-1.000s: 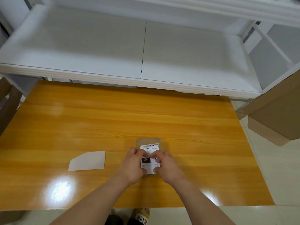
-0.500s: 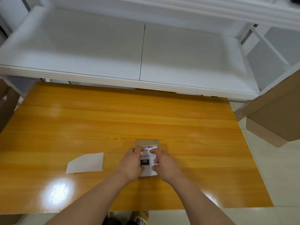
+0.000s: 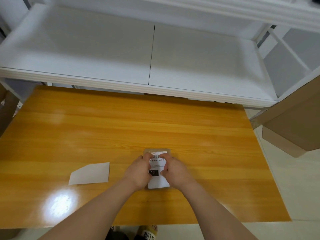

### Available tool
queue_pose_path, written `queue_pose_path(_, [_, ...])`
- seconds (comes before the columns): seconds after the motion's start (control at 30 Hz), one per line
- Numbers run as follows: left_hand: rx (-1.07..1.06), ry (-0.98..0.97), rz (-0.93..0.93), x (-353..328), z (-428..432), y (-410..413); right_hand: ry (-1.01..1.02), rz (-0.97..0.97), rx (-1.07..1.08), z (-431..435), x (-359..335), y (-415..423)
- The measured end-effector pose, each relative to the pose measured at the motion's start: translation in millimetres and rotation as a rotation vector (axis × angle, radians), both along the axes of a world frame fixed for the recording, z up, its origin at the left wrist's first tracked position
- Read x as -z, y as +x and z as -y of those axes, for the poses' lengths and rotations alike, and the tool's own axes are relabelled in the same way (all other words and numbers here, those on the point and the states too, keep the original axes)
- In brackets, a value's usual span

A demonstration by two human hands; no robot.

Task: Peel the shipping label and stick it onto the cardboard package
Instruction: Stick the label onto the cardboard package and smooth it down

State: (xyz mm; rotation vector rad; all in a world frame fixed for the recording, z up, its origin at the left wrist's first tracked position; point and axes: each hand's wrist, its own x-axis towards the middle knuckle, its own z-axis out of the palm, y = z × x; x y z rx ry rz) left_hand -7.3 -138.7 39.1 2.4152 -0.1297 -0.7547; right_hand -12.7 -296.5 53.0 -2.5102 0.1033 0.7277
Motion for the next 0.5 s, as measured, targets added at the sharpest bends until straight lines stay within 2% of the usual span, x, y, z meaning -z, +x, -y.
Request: queue_pose_path(0.5, [-0.017,-0.037,-0.072,-14.5,3.4,13.2,0.035,-0.03,0.036,1.0,0.5,10.0])
